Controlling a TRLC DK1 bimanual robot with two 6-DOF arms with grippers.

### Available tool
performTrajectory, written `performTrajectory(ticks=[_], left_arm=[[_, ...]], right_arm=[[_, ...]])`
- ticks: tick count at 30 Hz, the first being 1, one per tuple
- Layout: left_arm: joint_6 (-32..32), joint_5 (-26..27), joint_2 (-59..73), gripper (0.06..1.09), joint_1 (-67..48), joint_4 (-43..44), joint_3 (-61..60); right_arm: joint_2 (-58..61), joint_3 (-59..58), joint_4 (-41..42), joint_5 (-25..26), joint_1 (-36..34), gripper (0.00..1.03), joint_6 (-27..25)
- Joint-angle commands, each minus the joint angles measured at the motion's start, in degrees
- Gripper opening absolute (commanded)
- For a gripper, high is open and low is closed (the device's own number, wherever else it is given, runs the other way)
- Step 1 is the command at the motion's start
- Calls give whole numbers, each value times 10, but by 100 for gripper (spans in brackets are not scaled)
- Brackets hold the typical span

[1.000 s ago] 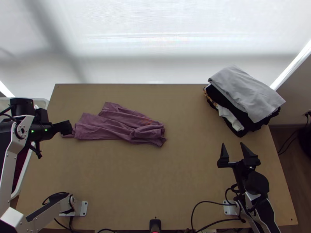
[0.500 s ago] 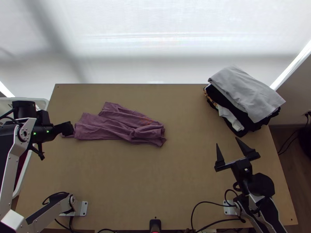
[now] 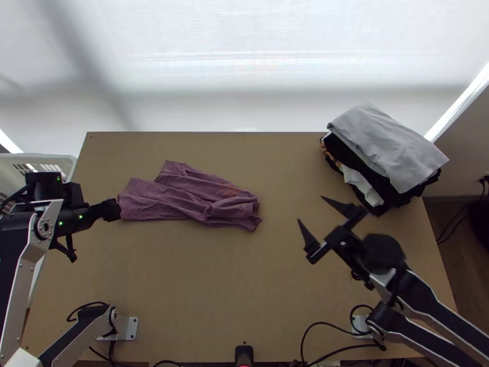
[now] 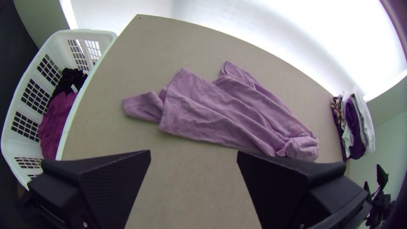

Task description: Fold the t-shirt

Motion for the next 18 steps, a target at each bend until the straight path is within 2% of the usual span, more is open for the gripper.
performTrajectory(ticks=[1,11,16,18], left_arm=[[-9,4,-17,105,2,3,-15],[-11,4,-24,105,11,7,-22],[-15,4,-23,105,13,13,-21],[-17,4,-23,105,14,13,-22]], right_arm=[[94,58,5,0,34,98,-15],[313,165,-15,-1,101,98,26],[396,197,-20,-1,113,98,77],[428,210,-18,0,119,96,82]])
